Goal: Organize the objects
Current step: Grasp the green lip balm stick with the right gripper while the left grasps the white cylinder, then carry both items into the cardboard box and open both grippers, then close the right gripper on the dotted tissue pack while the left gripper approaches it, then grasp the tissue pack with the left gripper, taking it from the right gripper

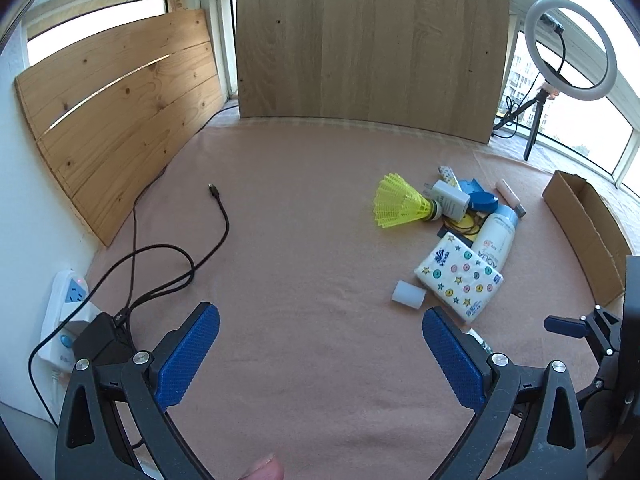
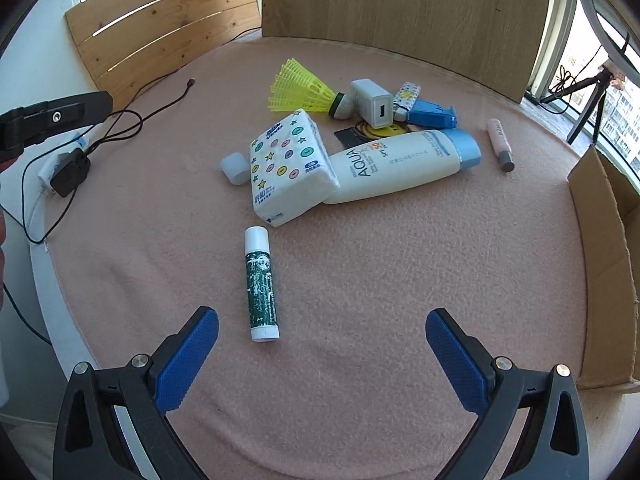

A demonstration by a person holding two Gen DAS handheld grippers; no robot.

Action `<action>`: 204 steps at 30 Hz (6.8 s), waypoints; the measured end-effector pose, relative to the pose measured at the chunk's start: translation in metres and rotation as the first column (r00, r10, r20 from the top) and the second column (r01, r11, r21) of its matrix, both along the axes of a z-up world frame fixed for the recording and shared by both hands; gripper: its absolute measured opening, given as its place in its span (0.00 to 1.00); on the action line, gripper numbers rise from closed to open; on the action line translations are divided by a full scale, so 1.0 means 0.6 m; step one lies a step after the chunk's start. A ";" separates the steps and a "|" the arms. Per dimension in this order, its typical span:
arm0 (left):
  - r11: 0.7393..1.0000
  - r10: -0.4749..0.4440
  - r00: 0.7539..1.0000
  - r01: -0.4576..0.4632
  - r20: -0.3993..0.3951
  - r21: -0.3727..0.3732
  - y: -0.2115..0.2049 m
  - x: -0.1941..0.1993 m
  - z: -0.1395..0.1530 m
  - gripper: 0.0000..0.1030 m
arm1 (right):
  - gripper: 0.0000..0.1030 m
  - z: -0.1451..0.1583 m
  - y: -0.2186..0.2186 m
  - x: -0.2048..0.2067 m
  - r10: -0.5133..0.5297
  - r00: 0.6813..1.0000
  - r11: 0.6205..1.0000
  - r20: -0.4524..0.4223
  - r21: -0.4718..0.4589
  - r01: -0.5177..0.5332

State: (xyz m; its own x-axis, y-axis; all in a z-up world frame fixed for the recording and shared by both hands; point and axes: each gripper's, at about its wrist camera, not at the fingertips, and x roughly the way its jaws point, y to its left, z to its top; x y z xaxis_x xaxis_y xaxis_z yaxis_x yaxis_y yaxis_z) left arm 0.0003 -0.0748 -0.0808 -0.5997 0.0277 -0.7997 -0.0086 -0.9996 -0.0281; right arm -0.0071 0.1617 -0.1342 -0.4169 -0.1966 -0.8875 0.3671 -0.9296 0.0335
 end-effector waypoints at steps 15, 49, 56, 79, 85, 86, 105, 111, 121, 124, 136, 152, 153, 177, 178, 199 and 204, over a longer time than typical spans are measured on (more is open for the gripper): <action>0.988 -0.125 0.991 0.120 0.044 0.098 0.039 -0.024 -0.106 0.89 | 0.23 -0.026 -0.033 0.005 0.161 0.986 0.987 -0.031 0.018 -0.161; 0.980 -0.173 0.984 0.169 0.031 0.109 0.107 -0.083 -0.142 0.09 | 0.13 -0.039 0.050 0.043 0.013 0.999 0.999 -0.053 -0.031 -0.014; 0.982 -0.136 0.991 0.134 0.002 0.136 0.096 -0.038 -0.078 0.10 | 0.13 -0.005 0.056 0.045 -0.032 0.993 0.998 -0.118 -0.061 0.024; 0.973 -0.171 0.978 0.187 -0.119 0.134 0.492 -0.041 0.121 0.10 | 0.13 0.144 0.353 0.044 -0.195 0.933 0.971 -0.302 -0.192 0.141; 0.936 -0.291 0.950 0.308 -0.116 0.172 0.652 -0.082 0.113 0.10 | 0.13 0.137 0.468 0.042 -0.274 0.917 0.958 -0.289 -0.168 0.233; 0.931 -0.303 0.946 0.319 -0.113 0.175 0.674 -0.091 0.109 0.10 | 0.13 0.131 0.484 0.038 -0.282 0.918 0.956 -0.279 -0.161 0.245; 0.959 -0.210 0.977 0.210 -0.017 0.190 0.692 -0.162 0.008 0.80 | 0.47 0.032 0.571 -0.001 -0.324 0.943 0.943 -0.081 -0.111 0.314; 0.963 -0.144 0.989 0.147 -0.028 0.226 0.553 -0.131 0.020 0.81 | 0.47 0.030 0.462 -0.010 -0.187 0.982 0.981 -0.041 -0.063 0.184; 0.967 -0.074 0.996 0.083 -0.044 0.243 0.327 -0.109 0.021 0.81 | 0.47 0.039 0.392 -0.005 -0.270 0.963 0.963 -0.022 -0.033 0.269; 0.967 -0.066 0.997 0.074 -0.043 0.242 0.278 -0.104 0.014 0.81 | 0.47 0.041 0.372 0.000 -0.284 0.958 0.959 -0.038 0.008 0.285; 0.985 0.017 0.999 -0.009 -0.046 0.174 0.085 -0.077 -0.016 0.82 | 0.56 0.144 0.257 0.019 -0.299 0.906 0.948 -0.298 0.016 0.318; 0.952 0.217 0.976 -0.212 0.000 0.221 -0.070 0.033 -0.053 0.82 | 0.68 0.004 -0.101 -0.055 0.176 0.956 0.969 -0.234 0.210 -0.128; 0.952 0.216 0.976 -0.210 -0.004 0.224 -0.075 0.038 -0.055 0.82 | 0.68 -0.004 -0.103 -0.058 0.178 0.955 0.966 -0.236 0.226 -0.124; 0.463 -0.877 0.465 0.885 -0.123 0.041 0.215 0.105 -0.113 0.75 | 0.45 -0.017 0.086 0.120 0.684 0.730 0.720 0.003 -0.165 -0.674; 0.432 -0.893 0.434 0.901 -0.121 0.048 0.223 0.105 -0.117 0.71 | 0.45 -0.017 0.088 0.124 0.702 0.712 0.702 -0.002 -0.163 -0.693; 0.232 -0.969 0.234 0.972 -0.080 0.035 0.231 0.091 -0.136 0.63 | 0.61 -0.028 0.093 0.155 0.709 0.705 0.704 -0.003 -0.028 -0.709; 0.220 -0.974 0.220 0.976 -0.057 0.006 0.241 0.089 -0.146 0.63 | 0.51 -0.028 0.099 0.137 0.706 0.709 0.708 -0.007 -0.018 -0.706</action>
